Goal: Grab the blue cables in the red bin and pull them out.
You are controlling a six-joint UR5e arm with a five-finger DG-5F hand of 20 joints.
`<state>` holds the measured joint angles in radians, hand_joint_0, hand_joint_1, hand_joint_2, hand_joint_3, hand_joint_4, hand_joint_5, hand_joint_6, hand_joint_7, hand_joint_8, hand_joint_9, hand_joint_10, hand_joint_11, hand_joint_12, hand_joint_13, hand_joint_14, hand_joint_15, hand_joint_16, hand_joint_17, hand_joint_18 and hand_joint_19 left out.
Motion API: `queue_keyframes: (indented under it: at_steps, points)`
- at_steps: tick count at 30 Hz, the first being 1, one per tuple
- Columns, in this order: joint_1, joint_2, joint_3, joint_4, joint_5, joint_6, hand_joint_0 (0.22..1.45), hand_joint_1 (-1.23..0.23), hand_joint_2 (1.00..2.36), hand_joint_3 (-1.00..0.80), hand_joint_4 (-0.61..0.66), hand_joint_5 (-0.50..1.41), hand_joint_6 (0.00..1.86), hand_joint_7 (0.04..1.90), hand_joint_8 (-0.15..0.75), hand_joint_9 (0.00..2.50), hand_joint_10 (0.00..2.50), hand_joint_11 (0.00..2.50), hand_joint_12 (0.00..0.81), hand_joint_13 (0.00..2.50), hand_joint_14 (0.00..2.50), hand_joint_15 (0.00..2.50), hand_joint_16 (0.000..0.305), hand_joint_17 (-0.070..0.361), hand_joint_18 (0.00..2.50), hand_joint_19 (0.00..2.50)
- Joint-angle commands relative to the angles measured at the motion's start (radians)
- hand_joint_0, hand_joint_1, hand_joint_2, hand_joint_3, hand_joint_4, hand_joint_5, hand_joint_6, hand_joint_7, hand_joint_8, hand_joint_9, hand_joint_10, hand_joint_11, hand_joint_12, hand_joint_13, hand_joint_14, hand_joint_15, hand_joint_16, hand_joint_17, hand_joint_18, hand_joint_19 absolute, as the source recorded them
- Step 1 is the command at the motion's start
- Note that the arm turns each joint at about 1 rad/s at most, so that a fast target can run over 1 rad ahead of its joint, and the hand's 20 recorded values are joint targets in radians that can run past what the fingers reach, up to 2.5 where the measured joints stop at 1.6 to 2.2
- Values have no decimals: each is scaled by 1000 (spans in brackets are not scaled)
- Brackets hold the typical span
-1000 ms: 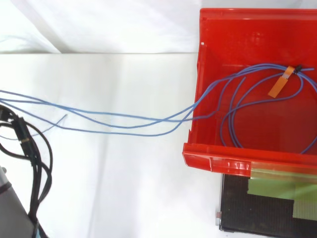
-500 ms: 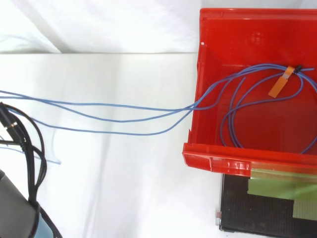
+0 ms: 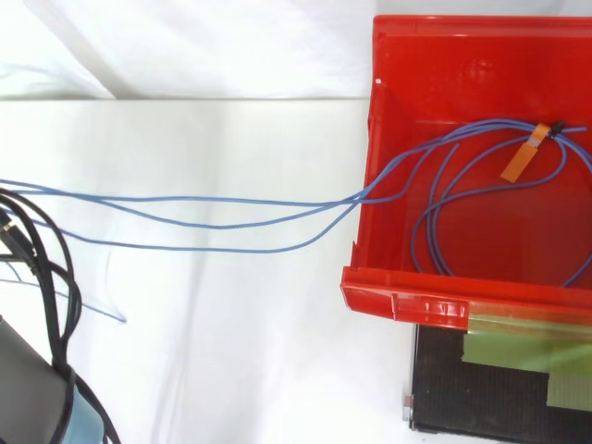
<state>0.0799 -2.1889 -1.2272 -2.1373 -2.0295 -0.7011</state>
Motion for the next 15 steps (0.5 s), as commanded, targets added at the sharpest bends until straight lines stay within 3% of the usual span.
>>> queue_keyframes:
  at_steps: [1, 15]
  points:
    - [0, 1, 0, 13, -6, -21, 791, -957, 1000, -1000, 256, 1127, 6, 808, 66, 1448, 32, 1834, 399, 1695, 0, 1714, 43, 96, 1006, 1099]
    - [-5, 0, 0, 56, -61, -79, 788, -958, 1000, -1000, 255, 1126, 6, 800, 65, 1441, 32, 1840, 407, 1696, 0, 1698, 43, 96, 1003, 1104]
